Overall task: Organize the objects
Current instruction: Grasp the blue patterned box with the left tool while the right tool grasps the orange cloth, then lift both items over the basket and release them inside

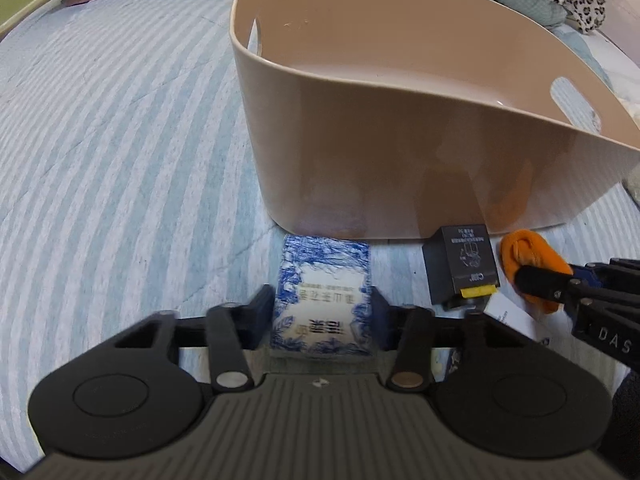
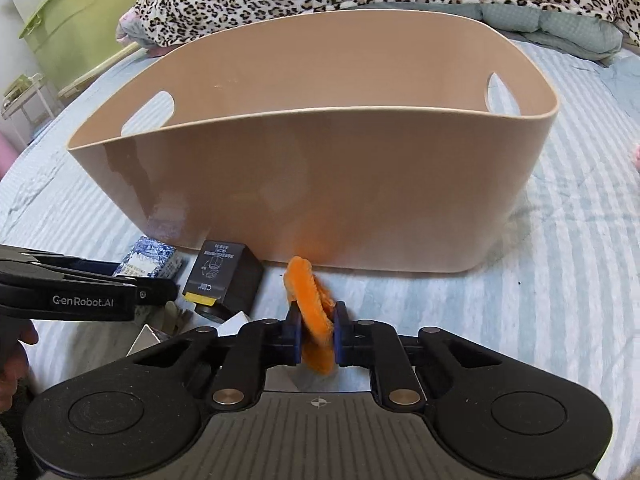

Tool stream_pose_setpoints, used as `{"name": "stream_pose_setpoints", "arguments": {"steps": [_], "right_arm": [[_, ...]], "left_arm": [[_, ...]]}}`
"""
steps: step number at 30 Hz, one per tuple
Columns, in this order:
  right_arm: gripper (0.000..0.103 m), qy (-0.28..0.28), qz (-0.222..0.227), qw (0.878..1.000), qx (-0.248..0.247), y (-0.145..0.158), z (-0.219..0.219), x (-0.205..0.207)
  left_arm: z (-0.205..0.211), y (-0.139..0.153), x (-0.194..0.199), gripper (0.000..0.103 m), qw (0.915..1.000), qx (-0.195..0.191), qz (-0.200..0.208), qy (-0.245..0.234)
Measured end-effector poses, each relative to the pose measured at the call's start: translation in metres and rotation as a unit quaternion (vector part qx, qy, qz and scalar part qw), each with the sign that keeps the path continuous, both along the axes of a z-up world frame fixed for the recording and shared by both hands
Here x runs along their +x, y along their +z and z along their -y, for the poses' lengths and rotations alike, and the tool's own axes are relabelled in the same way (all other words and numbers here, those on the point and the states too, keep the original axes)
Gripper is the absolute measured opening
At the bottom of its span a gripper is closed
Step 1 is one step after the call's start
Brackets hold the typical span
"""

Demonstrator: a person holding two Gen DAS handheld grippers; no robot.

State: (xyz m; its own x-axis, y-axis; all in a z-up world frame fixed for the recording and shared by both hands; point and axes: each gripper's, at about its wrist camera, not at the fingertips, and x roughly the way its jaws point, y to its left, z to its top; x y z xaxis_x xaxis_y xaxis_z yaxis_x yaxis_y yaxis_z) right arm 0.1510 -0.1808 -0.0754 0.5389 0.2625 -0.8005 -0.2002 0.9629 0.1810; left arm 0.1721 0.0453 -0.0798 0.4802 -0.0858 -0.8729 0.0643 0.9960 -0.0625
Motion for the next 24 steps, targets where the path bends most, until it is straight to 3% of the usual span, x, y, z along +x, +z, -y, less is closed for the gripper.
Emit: {"name": "stream_pose_setpoints", "arguments": {"steps": [9,24], "right_arm": [[0.012,-0.014,0.021,1.0,0.006,0.024,0.019,-0.019],[0.012,-0.019,0.117,0.992,0.038,0.096,0.038,-0.043]], "left_arm": [[-0.008,0.024,-0.025,0.048,0.9998,-0.015,0.009,0.013],[-0.001,0.116,-0.048,0.048,0.9937,-0.021,0.11,-0.009]]}}
